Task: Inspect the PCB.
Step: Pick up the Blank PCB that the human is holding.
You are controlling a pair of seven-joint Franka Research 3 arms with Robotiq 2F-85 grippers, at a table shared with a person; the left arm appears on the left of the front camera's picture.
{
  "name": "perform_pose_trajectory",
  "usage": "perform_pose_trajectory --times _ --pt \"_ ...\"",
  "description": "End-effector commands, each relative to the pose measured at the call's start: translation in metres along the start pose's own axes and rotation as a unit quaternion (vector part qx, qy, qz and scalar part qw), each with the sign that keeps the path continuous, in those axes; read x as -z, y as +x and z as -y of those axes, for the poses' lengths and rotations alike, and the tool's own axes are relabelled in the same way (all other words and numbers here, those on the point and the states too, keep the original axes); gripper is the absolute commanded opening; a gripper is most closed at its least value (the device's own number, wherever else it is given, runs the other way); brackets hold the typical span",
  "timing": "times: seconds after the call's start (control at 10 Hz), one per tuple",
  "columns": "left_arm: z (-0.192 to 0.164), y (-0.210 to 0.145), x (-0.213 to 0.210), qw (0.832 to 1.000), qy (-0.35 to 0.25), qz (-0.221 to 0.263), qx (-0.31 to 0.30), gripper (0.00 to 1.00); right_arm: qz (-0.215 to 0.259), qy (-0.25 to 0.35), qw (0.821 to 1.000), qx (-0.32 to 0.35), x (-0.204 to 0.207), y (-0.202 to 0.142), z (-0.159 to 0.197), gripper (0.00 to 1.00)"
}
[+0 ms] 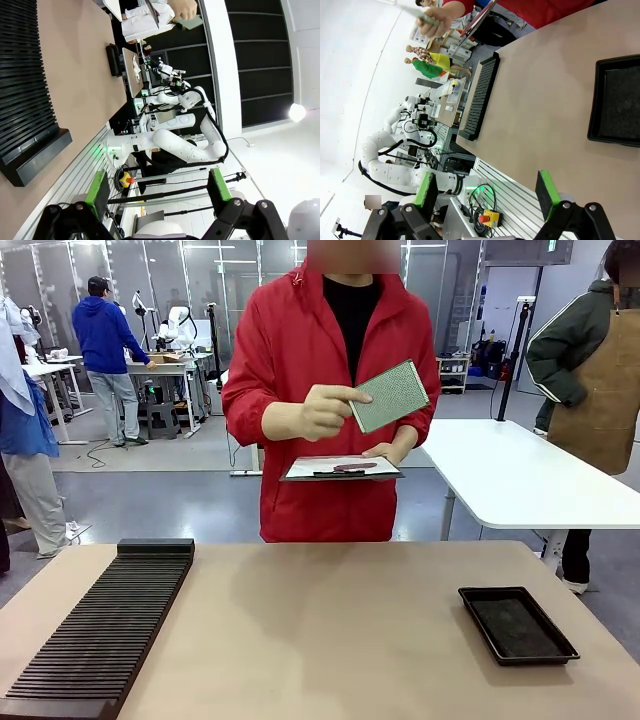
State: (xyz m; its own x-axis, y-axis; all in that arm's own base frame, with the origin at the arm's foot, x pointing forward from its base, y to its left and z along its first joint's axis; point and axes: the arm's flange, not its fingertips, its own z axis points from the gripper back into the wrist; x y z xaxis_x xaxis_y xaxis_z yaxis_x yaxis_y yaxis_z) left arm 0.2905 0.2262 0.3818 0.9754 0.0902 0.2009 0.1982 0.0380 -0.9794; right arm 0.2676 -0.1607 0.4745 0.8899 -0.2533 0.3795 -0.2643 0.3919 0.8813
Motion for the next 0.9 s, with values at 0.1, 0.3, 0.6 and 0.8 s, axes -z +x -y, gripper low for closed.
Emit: perform_pose_trajectory --times 0.1,0.3,0.6,0.8 --pt "0.002 -0.002 -0.001 1.000 0.003 -0.002 -0.003 1.00 0.005 0.008 1.000 -0.011 0.001 0.000 0.000 1.00" --pt "0.002 -0.002 -0.001 1.000 0.003 -0.002 -0.003 1.00 0.005 0.008 1.000 -0.011 0.001 0.000 0.000 1.00" --pt "0.002 -0.002 -0.001 1.000 0.003 -0.002 -0.003 1.00 0.000 0.000 1.000 0.000 0.000 0.000 0.000 1.00" --pt "0.002 -0.002 -0.001 1.000 0.003 -0.002 -0.003 1.00 0.009 0.023 0.997 0.072 -0.001 0.029 -0.020 1.00"
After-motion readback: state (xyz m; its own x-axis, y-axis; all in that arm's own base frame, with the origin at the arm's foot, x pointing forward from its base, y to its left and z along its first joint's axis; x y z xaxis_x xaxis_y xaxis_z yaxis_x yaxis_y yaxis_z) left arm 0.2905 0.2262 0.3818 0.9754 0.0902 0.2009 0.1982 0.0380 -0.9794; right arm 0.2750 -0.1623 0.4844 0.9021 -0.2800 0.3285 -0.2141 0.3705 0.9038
